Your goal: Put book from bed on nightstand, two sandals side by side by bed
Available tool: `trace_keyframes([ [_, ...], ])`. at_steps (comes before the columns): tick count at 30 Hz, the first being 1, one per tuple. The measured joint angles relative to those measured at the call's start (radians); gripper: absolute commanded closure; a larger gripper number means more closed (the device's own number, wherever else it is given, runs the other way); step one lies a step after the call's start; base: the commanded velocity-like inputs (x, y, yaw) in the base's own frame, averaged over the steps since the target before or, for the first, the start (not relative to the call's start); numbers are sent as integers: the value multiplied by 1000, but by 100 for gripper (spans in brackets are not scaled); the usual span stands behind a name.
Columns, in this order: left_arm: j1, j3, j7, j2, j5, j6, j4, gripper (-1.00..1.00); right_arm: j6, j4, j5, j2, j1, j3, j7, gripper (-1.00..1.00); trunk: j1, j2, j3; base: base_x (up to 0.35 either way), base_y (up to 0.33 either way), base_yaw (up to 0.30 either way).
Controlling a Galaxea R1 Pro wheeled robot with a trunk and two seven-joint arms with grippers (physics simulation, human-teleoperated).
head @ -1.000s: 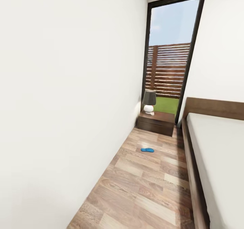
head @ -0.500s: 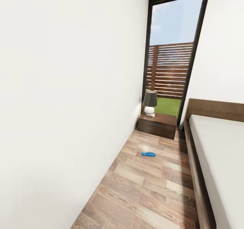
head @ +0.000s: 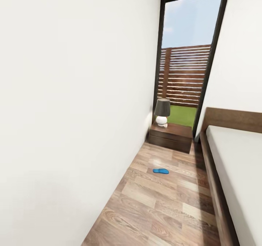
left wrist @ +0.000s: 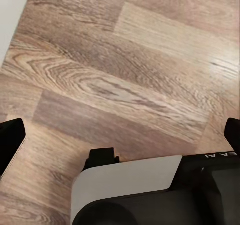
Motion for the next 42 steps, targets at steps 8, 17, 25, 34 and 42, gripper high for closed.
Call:
trace_keyframes([
  [8,0,0,0,0,0,0,0,-100,0,0,0,0,0,0,0,-100,0,0,0,280,0,0],
  [17,0,0,0,0,0,0,0,-100,0,-1,0,0,0,0,0,-100,0,0,0,280,-5,0],
  [25,0,0,0,0,0,0,0,-100,0,-1,0,0,0,0,0,-100,0,0,0,280,-64,0],
  [34,0,0,0,0,0,0,0,-100,0,-1,0,0,0,1,0,-100,0,0,0,280,-88,0],
  [42,0,0,0,0,0,0,0,-100,0,-1,0,0,0,1,0,-100,0,0,0,280,-93,0],
])
